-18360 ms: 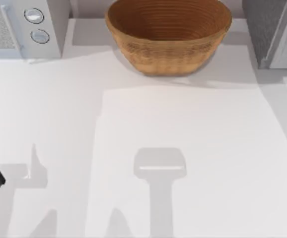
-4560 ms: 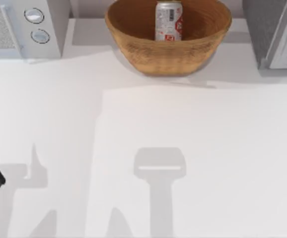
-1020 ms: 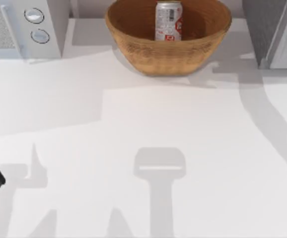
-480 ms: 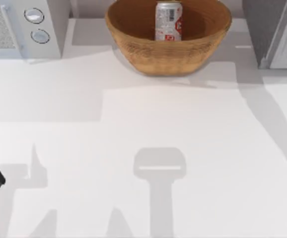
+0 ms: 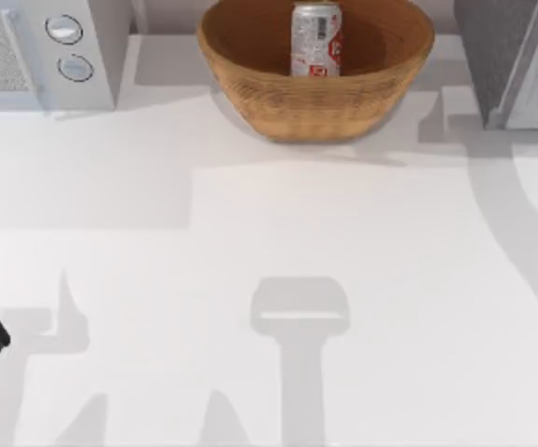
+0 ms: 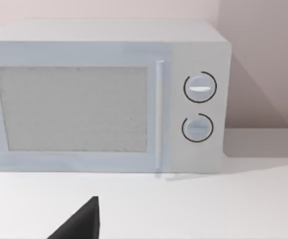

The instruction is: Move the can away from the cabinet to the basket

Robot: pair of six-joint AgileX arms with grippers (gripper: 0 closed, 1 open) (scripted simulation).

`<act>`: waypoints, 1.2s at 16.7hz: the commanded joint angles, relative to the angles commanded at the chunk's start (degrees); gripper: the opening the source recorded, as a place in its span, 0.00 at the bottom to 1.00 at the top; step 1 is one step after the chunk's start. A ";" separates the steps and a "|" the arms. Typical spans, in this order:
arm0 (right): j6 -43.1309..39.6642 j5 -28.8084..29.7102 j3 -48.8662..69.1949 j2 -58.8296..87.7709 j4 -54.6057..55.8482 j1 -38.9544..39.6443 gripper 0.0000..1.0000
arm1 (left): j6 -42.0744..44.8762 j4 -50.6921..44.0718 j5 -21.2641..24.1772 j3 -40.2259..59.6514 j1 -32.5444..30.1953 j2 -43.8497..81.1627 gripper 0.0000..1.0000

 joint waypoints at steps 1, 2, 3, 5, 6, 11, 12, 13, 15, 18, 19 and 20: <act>-0.02 -0.88 -4.26 -3.06 0.86 -0.76 1.00 | 0.00 0.00 0.00 0.00 0.00 0.00 1.00; -0.03 -1.83 -8.95 -6.43 1.84 -1.58 1.00 | 0.00 0.00 0.00 0.00 0.00 0.00 1.00; -0.03 -2.84 -14.03 -10.11 2.95 -2.46 1.00 | 0.00 0.00 0.00 0.00 0.00 0.00 1.00; -0.01 -5.00 -25.00 -18.29 5.50 -4.35 1.00 | 0.00 0.00 0.00 0.00 0.00 0.00 1.00; 0.01 -6.14 -30.77 -22.66 6.89 -5.34 1.00 | 0.00 0.00 0.00 0.00 0.00 0.00 1.00; 0.08 -12.02 -60.00 -44.76 13.90 -10.45 1.00 | 0.00 0.00 0.00 0.00 0.00 0.00 1.00; 0.07 -13.15 -65.38 -48.82 15.10 -11.44 1.00 | 0.00 0.00 0.00 0.00 0.00 0.00 1.00; 0.04 -14.24 -70.39 -52.64 16.18 -12.38 1.00 | 0.00 0.00 0.00 0.00 0.00 0.00 1.00; -0.03 -16.21 -78.89 -59.38 17.98 -14.09 1.00 | 0.00 0.00 0.00 0.00 0.00 0.00 1.00; -0.14 -18.39 -87.13 -66.51 19.69 -15.98 1.00 | 0.00 0.00 0.00 0.00 0.00 0.00 1.00; -0.17 -18.82 -88.66 -67.90 20.00 -16.36 1.00 | 0.00 0.00 0.00 0.00 0.00 0.00 1.00; -0.19 -19.09 -89.57 -68.74 20.18 -16.59 1.00 | 0.00 0.00 0.00 0.00 0.00 0.00 1.00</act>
